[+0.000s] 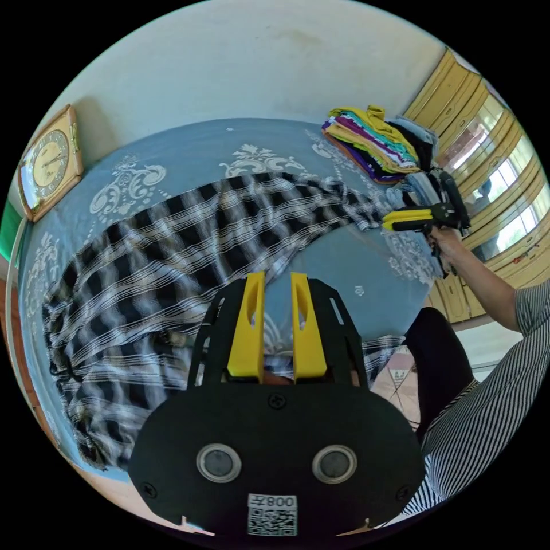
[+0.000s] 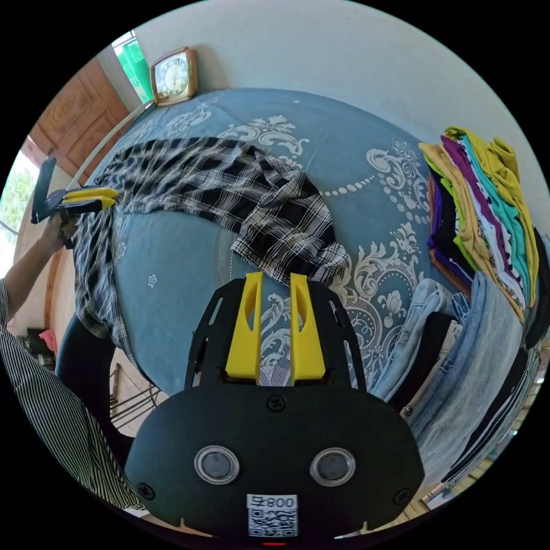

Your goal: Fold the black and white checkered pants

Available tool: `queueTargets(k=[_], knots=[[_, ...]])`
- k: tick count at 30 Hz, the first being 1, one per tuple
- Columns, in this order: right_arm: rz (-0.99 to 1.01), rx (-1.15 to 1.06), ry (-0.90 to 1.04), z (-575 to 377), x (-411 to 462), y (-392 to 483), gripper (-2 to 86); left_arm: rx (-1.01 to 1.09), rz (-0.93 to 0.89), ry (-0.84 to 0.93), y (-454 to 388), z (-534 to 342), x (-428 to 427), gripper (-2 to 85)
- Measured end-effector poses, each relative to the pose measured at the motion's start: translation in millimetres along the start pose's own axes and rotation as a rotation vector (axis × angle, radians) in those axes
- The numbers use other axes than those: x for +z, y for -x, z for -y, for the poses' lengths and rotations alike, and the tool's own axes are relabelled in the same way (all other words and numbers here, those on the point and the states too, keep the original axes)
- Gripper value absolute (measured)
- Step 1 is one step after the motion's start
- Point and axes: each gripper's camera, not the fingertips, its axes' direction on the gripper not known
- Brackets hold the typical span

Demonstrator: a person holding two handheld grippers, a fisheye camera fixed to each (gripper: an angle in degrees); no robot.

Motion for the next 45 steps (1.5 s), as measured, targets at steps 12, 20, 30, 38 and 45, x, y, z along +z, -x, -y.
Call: queueTargets(k=[12, 20, 30, 38, 45], knots=[[-0.086, -0.065, -0.023, -38, 13, -16, 7.1, -0.117, -0.338, 0.096, -55, 152, 149, 5.8], [-0.090, -0.055, -0.063, -59, 9, -23, 3.1, -0.079, -0.410, 0.025, -70, 196, 155, 1.0], [-0.026, -0.036, -0.106, -79, -4, -39, 1.5, -0.182, -0.381, 0.111, -87, 220, 177, 6.3], [0.006, -0.021, -0.124, -93, -10, -50, 1.2, -0.223, -0.500, 0.028, -94, 237, 182, 3.0], [0.016, 0.086, -0.278, -86, -63, -95, 0.9, -0.031, -0.541, -0.169, -122, 325, 139, 2.7]])
